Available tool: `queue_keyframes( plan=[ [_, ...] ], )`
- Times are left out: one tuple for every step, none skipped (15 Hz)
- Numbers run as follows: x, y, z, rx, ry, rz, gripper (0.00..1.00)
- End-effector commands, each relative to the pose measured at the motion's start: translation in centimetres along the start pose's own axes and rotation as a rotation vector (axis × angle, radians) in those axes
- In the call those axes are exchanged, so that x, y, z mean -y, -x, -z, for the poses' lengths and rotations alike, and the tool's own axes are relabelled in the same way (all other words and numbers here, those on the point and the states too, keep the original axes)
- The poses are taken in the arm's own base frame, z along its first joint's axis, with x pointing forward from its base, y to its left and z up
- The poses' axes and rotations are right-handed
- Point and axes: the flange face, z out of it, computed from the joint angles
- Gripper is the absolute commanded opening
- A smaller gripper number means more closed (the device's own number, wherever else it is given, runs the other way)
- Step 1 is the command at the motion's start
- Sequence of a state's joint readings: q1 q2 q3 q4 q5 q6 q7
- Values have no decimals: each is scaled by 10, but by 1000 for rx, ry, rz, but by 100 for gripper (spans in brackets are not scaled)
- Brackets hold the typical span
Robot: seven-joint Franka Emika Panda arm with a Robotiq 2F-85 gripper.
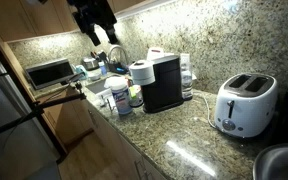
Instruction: Press the button on the toaster
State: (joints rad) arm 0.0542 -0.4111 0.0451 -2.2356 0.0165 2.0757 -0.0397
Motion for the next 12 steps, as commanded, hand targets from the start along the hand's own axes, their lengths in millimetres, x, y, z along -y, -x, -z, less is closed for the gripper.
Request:
queue_keyframes(
  plan=[
    [0,0,1,0,0,0,100],
    [-2,0,0,-21,-11,7,100],
    [-3,1,1,-48,-14,3,100],
    [-6,1,1,-78,-12,-10,100],
    [-8,3,1,-128,-10,-22,100],
    [-11,4,2,-181,-14,-32,100],
    [-14,5,4,-248,-22,-69,100],
    [-15,7,4,-299,-28,-91,100],
    [-15,10,5,-357,-39,-101,100],
    [-15,14,6,-408,-50,-124,100],
    [-14,18,6,-461,-59,-145,100],
    [-12,22,7,-510,-67,-171,100]
  ],
)
